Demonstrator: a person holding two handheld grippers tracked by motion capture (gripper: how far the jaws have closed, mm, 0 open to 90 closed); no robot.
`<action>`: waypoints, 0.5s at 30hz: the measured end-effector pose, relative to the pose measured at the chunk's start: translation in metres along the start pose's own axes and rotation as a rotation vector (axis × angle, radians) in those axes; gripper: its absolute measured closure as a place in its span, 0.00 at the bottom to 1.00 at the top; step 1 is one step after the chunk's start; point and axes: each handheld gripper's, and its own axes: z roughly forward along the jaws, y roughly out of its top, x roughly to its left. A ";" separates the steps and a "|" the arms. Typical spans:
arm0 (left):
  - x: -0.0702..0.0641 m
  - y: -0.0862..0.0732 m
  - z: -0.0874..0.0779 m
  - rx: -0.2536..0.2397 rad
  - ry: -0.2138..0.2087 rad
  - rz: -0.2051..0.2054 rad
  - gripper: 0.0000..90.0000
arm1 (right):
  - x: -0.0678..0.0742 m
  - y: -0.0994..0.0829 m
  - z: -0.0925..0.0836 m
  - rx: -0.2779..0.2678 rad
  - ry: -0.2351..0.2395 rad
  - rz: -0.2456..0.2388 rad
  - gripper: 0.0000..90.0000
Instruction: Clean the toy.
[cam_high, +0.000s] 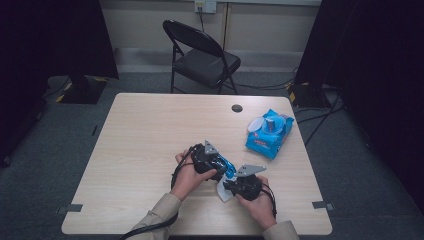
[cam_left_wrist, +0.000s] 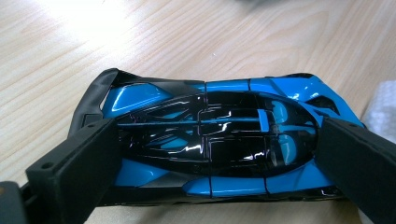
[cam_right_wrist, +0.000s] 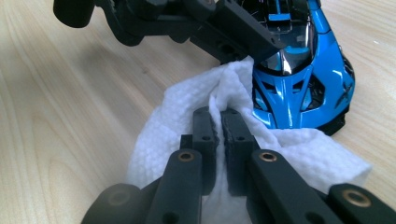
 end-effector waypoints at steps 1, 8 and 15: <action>0.000 0.000 0.000 0.006 0.000 0.002 0.00 | 0.000 0.000 0.000 -0.001 0.002 -0.001 0.96; 0.000 0.001 0.000 0.006 -0.002 0.004 0.00 | 0.005 0.003 0.004 -0.004 0.049 -0.019 0.95; 0.000 0.001 0.000 0.005 -0.003 0.005 0.00 | 0.001 0.006 -0.013 -0.023 0.067 -0.027 0.92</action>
